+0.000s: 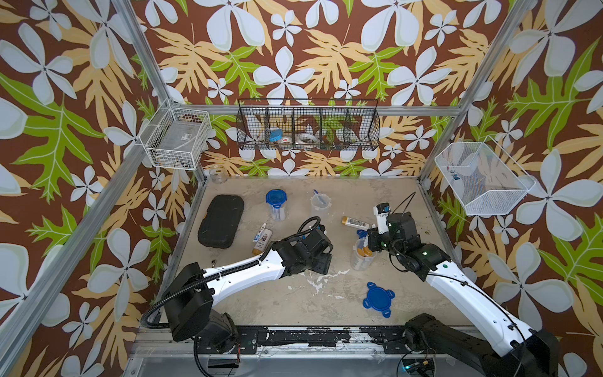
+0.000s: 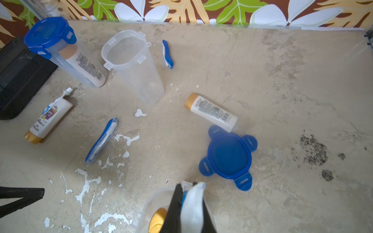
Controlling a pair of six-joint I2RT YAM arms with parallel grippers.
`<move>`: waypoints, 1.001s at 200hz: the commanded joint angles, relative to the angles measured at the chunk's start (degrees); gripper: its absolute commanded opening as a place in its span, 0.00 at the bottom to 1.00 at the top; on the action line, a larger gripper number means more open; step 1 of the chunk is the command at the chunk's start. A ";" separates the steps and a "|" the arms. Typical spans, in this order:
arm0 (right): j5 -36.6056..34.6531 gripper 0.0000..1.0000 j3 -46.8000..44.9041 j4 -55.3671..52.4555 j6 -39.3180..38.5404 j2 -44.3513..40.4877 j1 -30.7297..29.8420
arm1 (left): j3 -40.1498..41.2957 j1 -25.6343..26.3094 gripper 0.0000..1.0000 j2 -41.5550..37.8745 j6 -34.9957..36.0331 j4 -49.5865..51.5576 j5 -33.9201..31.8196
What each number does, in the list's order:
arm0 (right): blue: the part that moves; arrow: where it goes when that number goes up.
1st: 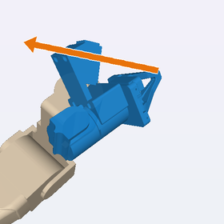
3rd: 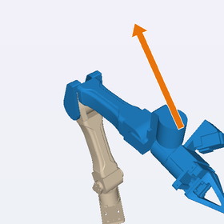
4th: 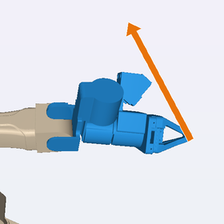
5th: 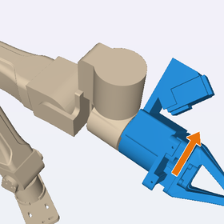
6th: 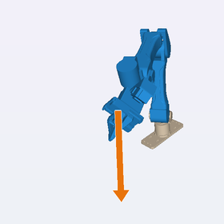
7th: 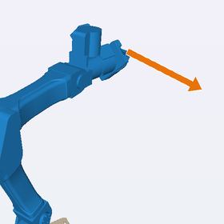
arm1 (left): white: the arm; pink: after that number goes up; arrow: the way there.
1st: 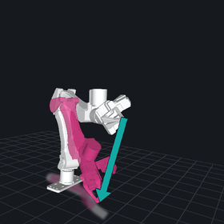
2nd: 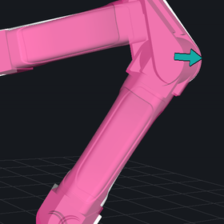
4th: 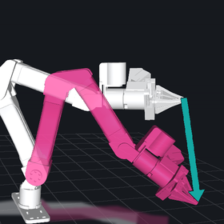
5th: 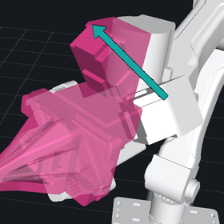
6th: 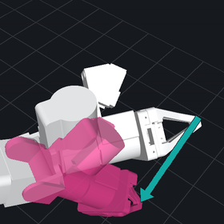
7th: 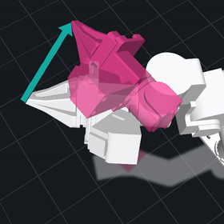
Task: Pack away toiletry kits
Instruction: Place the toiletry item into the container.
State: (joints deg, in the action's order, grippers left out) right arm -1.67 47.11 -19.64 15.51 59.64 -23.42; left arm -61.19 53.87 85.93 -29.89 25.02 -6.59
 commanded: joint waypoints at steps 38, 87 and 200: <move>1.25 0.00 -3.01 2.40 -0.48 -2.82 -0.01 | 1.24 -4.85 0.71 1.63 -1.88 0.17 0.08; 1.56 0.00 -1.52 1.80 0.56 -4.57 -0.03 | 3.51 -6.08 0.71 5.21 -2.72 -1.59 -0.53; 1.65 0.00 -7.40 6.94 1.83 -3.80 0.03 | 2.33 -8.08 0.69 10.07 -1.88 -3.79 -2.33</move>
State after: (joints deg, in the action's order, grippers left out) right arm 0.08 40.29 -15.00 17.39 56.40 -23.42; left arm -58.02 46.61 95.90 -31.79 21.85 -7.88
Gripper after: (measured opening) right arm 0.088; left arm 0.691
